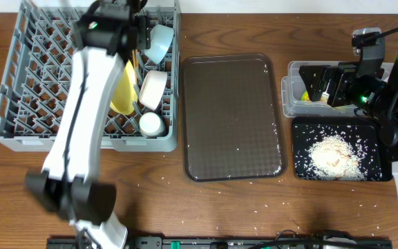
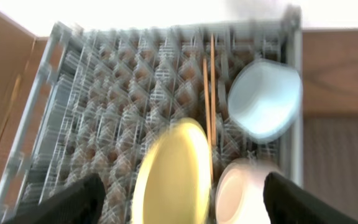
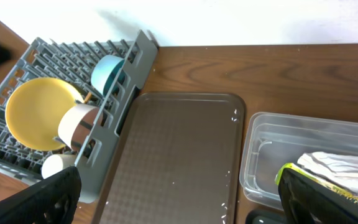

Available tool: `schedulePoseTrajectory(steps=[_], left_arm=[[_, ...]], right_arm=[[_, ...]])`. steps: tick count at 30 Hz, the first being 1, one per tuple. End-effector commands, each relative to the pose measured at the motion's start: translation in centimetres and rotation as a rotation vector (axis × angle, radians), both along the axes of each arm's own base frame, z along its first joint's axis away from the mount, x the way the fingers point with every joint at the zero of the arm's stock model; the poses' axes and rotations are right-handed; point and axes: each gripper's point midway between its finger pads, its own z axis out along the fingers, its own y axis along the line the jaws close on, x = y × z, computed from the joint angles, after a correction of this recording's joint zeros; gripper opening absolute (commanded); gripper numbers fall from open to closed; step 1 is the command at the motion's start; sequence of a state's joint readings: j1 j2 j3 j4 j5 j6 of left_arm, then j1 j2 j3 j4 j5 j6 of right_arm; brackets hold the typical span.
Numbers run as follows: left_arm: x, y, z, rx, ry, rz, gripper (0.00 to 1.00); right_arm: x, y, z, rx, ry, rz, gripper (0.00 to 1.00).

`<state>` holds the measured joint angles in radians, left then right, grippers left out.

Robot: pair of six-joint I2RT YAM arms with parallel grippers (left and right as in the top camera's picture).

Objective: Sort waste into correct bins and load items into the dishwasher

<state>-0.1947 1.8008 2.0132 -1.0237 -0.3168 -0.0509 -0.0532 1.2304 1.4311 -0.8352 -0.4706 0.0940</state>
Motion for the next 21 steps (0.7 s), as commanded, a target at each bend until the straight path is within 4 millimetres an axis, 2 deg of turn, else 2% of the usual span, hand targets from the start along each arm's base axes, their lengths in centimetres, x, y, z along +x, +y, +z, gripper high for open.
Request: schedulePoseTrajectory(steps=[1, 2, 5, 9, 14, 19, 21], left_arm=[[-4.7, -0.6, 0.7, -0.064, 0.076, 0.027, 0.83], [-7.7, -1.8, 0.3, -0.096, 0.166, -0.025, 0.84], [-11.2, -2.6, 0.1, -0.114, 0.234, -0.033, 0.86], [-14.4, -3.3, 0.3, -0.119, 0.196, -0.029, 0.87], [-18.2, -3.0, 0.8, -0.194, 0.018, 0.0, 0.87], [-21.2, -2.6, -0.9, -0.302, -0.172, -0.031, 0.87], [-22.3, -2.7, -2.3, -0.343, -0.265, -0.063, 0.87]], right_arm=[[0.1, -0.2, 0.3, -0.012, -0.013, 0.0, 0.99], [0.1, -0.2, 0.3, -0.012, -0.013, 0.0, 0.99], [0.1, -0.2, 0.3, -0.012, -0.013, 0.0, 0.99], [0.1, -0.2, 0.3, -0.012, -0.013, 0.0, 0.99], [0.1, -0.2, 0.3, -0.012, -0.013, 0.0, 0.99], [0.1, -0.2, 0.3, -0.012, -0.013, 0.0, 0.99], [0.1, -0.2, 0.3, -0.012, -0.013, 0.0, 0.99]])
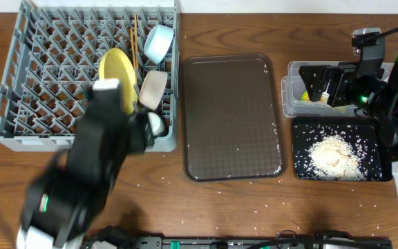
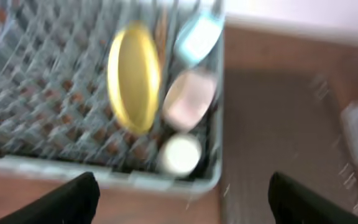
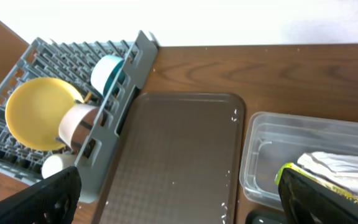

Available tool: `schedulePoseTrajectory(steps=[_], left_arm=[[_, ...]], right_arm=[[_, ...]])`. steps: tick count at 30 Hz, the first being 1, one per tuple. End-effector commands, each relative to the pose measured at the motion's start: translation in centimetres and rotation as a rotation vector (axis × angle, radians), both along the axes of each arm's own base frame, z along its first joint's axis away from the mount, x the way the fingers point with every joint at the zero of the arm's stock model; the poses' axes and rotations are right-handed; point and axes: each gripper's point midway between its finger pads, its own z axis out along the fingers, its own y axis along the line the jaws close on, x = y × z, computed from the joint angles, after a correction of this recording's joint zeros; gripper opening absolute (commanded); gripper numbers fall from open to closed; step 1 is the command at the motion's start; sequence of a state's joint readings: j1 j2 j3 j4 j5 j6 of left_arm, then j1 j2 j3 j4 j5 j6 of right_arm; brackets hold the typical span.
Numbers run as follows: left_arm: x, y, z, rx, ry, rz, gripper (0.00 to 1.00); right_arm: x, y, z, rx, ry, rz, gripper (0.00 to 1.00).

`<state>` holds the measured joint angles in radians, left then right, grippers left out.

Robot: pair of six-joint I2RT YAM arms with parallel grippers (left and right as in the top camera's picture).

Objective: Sort waste into correct bins and load items into the dishwasher

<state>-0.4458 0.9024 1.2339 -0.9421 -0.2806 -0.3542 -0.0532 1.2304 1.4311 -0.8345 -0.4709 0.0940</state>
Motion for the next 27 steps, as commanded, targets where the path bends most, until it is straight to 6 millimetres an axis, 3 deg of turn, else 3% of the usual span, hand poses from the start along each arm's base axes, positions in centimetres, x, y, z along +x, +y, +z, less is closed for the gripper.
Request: schedulePoseTrajectory(steps=[1, 10, 19, 23, 27], left_arm=[[-2.0, 0.3, -3.9, -0.062, -0.092, 0.0, 0.87], [-4.2, 1.4, -9.5, -0.184, -0.249, 0.015, 0.87], [-4.3, 1.3, -9.8, -0.209, -0.241, 0.019, 0.87], [-5.0, 1.6, -11.4, -0.173, -0.177, 0.022, 0.87], [-5.1, 1.7, -11.5, -0.168, -0.173, 0.024, 0.87]], right_arm=[[0.1, -0.2, 0.3, -0.012, -0.012, 0.0, 0.99], [0.1, -0.2, 0.3, -0.012, -0.013, 0.0, 0.99], [0.1, -0.2, 0.3, -0.012, -0.012, 0.0, 0.99], [0.1, -0.2, 0.3, -0.012, -0.012, 0.0, 0.99], [0.1, -0.2, 0.3, -0.012, -0.012, 0.0, 0.99]])
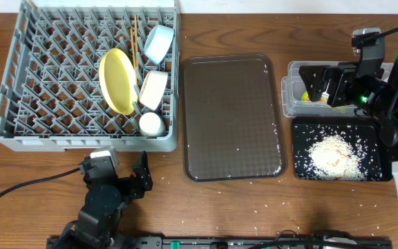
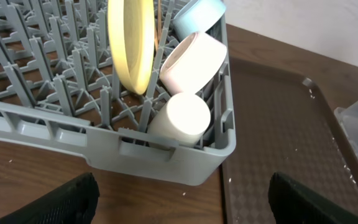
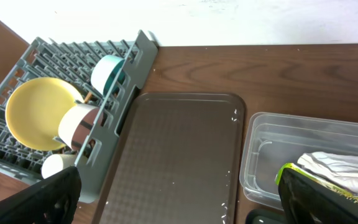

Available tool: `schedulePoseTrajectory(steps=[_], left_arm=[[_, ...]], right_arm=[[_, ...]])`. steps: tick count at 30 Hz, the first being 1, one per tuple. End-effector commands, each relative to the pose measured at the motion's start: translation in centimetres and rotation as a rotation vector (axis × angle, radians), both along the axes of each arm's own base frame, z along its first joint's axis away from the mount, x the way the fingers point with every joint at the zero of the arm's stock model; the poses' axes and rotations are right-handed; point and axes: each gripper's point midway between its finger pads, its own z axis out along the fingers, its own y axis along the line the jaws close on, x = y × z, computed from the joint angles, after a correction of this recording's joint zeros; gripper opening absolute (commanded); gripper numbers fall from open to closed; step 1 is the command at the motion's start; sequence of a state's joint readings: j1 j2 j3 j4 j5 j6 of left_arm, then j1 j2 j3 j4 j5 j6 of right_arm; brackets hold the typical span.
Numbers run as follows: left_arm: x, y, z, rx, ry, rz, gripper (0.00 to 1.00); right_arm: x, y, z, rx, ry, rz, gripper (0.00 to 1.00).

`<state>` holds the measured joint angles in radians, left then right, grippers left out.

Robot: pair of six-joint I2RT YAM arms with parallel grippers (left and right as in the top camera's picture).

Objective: Sort waste into correct bins and load items into the dishwasher

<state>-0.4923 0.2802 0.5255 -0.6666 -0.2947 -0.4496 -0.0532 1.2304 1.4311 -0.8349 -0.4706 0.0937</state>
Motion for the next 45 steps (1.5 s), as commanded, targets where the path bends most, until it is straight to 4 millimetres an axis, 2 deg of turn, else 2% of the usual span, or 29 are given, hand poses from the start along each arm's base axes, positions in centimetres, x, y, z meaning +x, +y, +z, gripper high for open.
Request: schedulePoseTrajectory(steps=[1, 15, 21, 27, 32, 38, 45], left_arm=[[-0.1, 0.1, 0.1, -0.002, -0.005, 0.005, 0.87], [0.0, 0.7, 0.2, 0.042, -0.016, 0.021, 0.87], [0.5, 2.2, 0.0, 0.047, -0.024, 0.101, 0.88], [2.2, 3.8, -1.6, 0.032, -0.06, 0.176, 0.88], [4.2, 4.3, -2.1, 0.032, -0.207, 0.143, 0.88], [4.4, 5.9, -3.8, 0.022, -0.286, 0.194, 0.88], [4.0, 7.2, -3.8, 0.091, -0.328, 0.228, 0.88]], right_arm=[[0.1, -0.2, 0.3, -0.012, -0.012, 0.0, 0.99], [0.1, -0.2, 0.3, -0.012, -0.012, 0.0, 0.99], [0.1, -0.2, 0.3, -0.012, -0.013, 0.0, 0.99], [0.1, -0.2, 0.3, -0.012, -0.012, 0.0, 0.99], [0.1, -0.2, 0.3, -0.012, -0.012, 0.0, 0.99], [0.1, -0.2, 0.3, -0.012, -0.012, 0.0, 0.99], [0.1, -0.2, 0.3, -0.012, -0.012, 0.0, 0.99]])
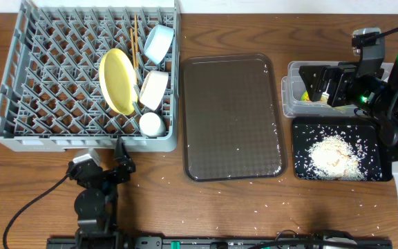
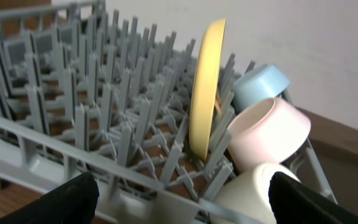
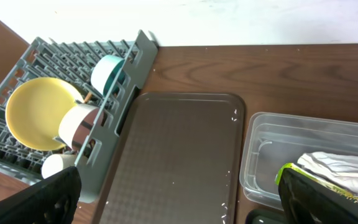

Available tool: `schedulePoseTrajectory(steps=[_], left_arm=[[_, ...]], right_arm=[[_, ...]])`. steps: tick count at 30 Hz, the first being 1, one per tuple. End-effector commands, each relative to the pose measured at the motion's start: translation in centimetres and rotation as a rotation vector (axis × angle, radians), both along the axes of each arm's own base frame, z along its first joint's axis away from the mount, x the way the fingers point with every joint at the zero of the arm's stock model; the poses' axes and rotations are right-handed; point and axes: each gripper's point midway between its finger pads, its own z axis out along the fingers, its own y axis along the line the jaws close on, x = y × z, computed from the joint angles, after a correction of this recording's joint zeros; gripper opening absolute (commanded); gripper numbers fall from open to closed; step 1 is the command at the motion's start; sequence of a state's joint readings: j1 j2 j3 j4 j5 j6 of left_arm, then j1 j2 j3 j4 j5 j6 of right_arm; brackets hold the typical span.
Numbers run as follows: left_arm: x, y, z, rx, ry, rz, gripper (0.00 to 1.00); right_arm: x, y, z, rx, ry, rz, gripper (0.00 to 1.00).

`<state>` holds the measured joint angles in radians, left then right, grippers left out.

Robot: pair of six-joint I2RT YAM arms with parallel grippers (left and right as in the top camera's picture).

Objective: Sort waste into correct bins and load items into the dishwasher

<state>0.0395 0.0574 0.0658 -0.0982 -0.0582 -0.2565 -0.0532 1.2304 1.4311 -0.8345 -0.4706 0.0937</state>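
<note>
The grey dish rack (image 1: 19, 135) holds an upright yellow plate (image 1: 116, 81), a pink cup (image 1: 153, 90), a white cup (image 1: 150, 124), a light blue bowl (image 1: 159, 43) and chopsticks (image 1: 135, 33). My left gripper (image 1: 104, 166) sits low on the table just in front of the rack, open and empty. In its own view the plate (image 2: 205, 93) and pink cup (image 2: 269, 134) stand ahead of the left gripper (image 2: 179, 208). My right gripper (image 1: 321, 84) hangs open and empty over the clear bin (image 1: 292, 104). That bin (image 3: 272, 168) holds a green-edged wrapper (image 3: 328, 174).
A brown serving tray (image 1: 233, 117) lies bare in the middle, with a few rice grains on it. The black tray (image 1: 306, 138) at the right holds a heap of rice. Loose grains dot the table. A black rail (image 1: 220, 242) runs along the front edge.
My left arm has shifted a little left and closer to the rack's front wall. Its camera now looks low across the rack. The right arm and the dishes have not moved.
My left arm first reached out over the rack, gripper open above the plate and bowl. Then it was over the rack's front part, then folded down near the table's front edge, and now rests by the rack. The right arm stayed over the clear bin throughout.
</note>
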Motion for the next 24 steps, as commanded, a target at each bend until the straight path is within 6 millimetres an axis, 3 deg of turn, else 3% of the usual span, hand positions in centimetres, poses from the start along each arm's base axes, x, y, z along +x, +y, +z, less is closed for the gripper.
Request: schedulePoseTrajectory(steps=[1, 9, 24], left_arm=[[-0.1, 0.4, 0.4, 0.081, -0.02, -0.002, 0.88], [0.0, 0.5, -1.1, 0.165, 0.008, -0.015, 0.88], [0.0, 0.4, -1.2, 0.17, 0.009, -0.017, 0.88]], right_arm=[[0.1, -0.2, 0.3, -0.012, -0.012, 0.0, 0.99], [0.1, -0.2, 0.3, -0.011, -0.012, 0.0, 0.99], [0.1, -0.2, 0.3, -0.012, -0.012, 0.0, 0.99]])
